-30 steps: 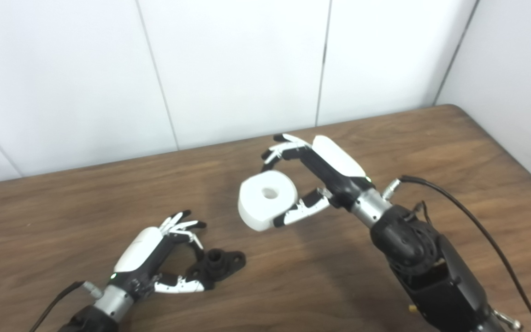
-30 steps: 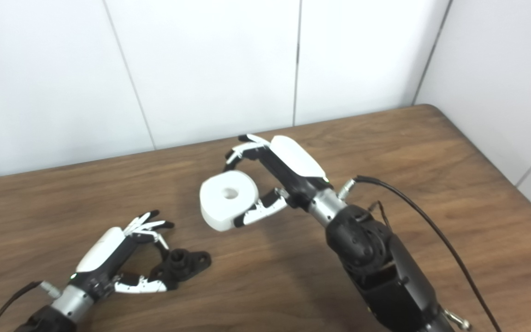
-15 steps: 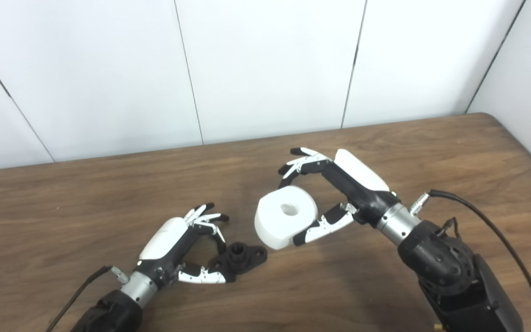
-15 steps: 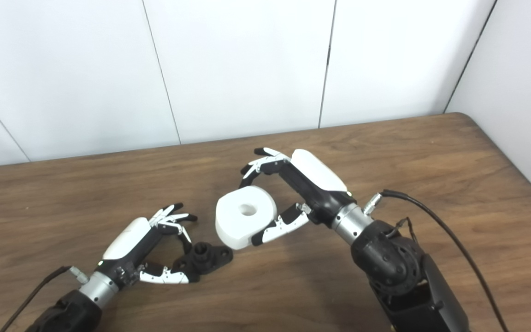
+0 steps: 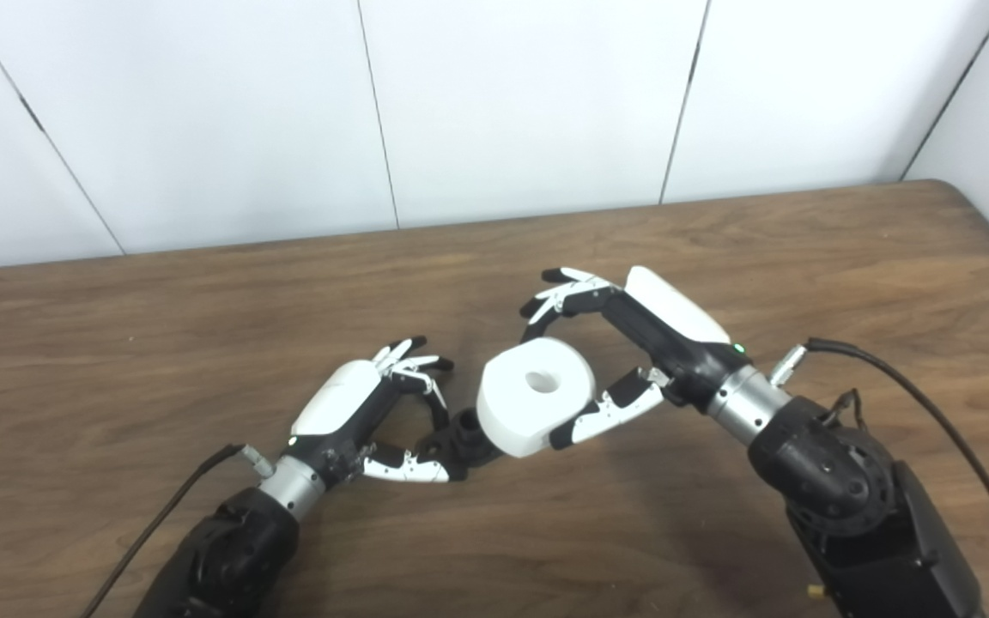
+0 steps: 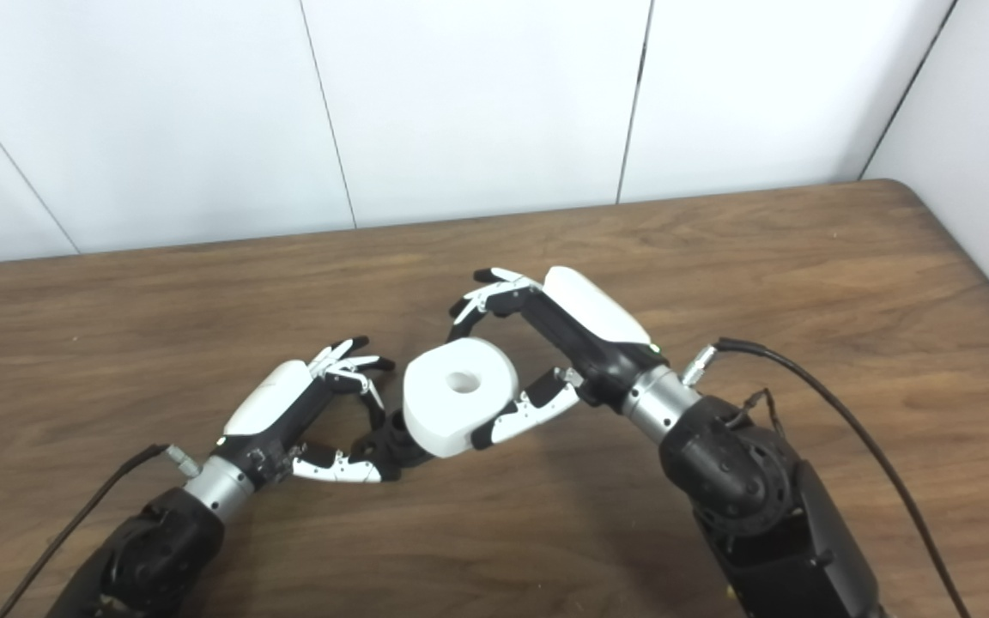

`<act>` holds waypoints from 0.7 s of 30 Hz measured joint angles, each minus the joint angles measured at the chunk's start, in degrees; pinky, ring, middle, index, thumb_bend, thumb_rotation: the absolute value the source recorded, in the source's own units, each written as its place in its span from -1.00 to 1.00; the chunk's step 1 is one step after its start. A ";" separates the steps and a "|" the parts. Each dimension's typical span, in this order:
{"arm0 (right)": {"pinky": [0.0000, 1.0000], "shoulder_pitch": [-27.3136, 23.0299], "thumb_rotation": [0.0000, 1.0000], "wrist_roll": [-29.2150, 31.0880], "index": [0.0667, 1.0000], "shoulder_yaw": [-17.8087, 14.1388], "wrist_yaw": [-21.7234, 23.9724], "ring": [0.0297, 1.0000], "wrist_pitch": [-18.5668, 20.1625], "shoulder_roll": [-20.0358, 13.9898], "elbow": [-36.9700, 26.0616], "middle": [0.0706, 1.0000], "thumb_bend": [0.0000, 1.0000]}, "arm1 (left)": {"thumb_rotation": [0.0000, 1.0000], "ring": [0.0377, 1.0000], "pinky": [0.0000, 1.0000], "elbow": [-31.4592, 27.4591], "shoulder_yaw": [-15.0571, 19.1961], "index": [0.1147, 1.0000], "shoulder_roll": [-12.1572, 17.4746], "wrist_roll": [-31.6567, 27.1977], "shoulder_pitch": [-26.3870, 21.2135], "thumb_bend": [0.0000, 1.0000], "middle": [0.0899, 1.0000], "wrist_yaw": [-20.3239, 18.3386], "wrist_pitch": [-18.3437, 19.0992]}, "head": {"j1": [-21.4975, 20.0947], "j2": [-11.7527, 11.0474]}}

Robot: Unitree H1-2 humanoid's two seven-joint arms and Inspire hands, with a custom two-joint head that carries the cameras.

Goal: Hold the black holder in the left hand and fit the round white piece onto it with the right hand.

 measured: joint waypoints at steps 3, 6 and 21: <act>0.54 -0.24 -0.73 -0.02 -0.11 0.38 0.30 0.84 0.12 0.67 0.11 0.50 0.05 | -0.90 1.00 1.00 -0.23 -0.25 -0.17 -0.12 0.06 0.06 0.05 0.70 0.00 0.29 | 0.70 0.09; 0.55 -0.62 -0.73 -0.03 -0.11 0.57 0.31 0.84 0.11 1.17 0.59 0.50 0.05 | -0.90 1.00 1.00 -0.48 -0.48 -0.17 -0.27 0.13 0.15 0.05 0.70 0.01 0.68 | 1.32 0.09; 0.53 -3.71 -0.73 -0.36 -0.11 0.67 -0.38 0.84 -1.19 1.88 3.01 0.50 0.05 | -0.90 1.00 1.00 -0.59 -1.38 -0.17 -0.86 0.27 0.23 0.05 0.71 0.36 0.60 | 1.85 -0.79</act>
